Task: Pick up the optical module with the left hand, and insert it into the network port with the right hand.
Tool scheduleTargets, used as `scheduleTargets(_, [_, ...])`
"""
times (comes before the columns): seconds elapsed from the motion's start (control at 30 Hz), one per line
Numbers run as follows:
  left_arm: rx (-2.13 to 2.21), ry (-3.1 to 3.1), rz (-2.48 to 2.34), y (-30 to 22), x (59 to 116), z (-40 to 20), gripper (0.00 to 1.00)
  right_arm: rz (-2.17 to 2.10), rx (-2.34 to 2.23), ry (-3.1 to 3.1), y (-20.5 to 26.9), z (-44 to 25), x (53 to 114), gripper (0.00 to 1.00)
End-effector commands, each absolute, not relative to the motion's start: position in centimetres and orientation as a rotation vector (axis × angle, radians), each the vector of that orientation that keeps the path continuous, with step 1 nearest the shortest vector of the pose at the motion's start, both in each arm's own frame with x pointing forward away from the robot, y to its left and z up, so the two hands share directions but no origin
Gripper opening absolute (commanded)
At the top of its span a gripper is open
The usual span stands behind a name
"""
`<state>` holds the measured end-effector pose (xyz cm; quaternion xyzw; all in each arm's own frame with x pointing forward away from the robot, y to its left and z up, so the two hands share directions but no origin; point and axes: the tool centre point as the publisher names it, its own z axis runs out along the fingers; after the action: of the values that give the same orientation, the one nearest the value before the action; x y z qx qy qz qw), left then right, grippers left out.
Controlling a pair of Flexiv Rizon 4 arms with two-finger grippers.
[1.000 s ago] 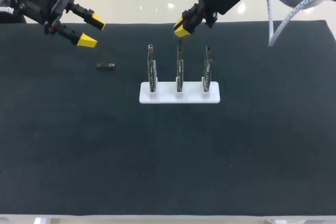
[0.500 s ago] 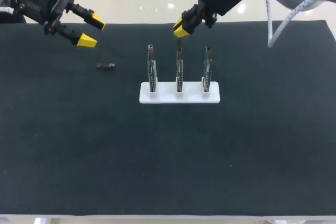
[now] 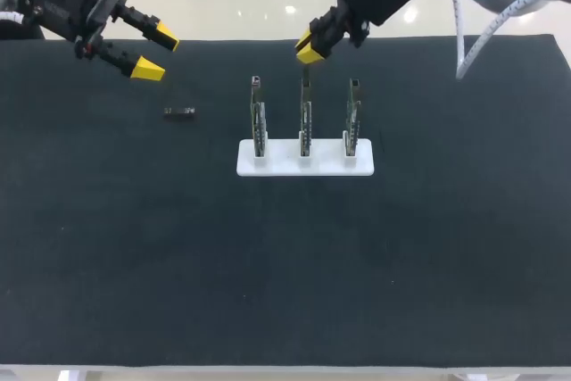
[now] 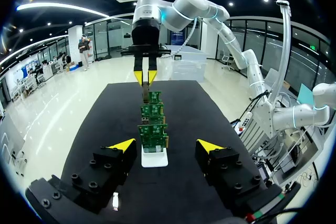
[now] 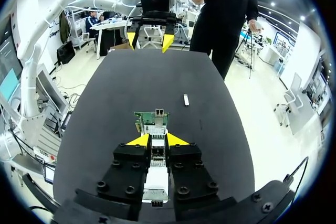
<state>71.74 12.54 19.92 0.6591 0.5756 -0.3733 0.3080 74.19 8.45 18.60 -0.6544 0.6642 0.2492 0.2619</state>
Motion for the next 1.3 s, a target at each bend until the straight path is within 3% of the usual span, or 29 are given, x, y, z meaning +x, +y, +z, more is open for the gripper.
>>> scheduleTargets(0.03, [1.745,1.525,-0.987,12.52,71.80,19.94,1.00,0.676,-1.768,1.796,8.55,18.52,74.21,0.00])
scheduleTargets(1.3, [1.745,1.525,-0.987,12.52,71.80,19.94,1.00,0.669,-1.776,1.800,8.45,18.51,74.44,0.00])
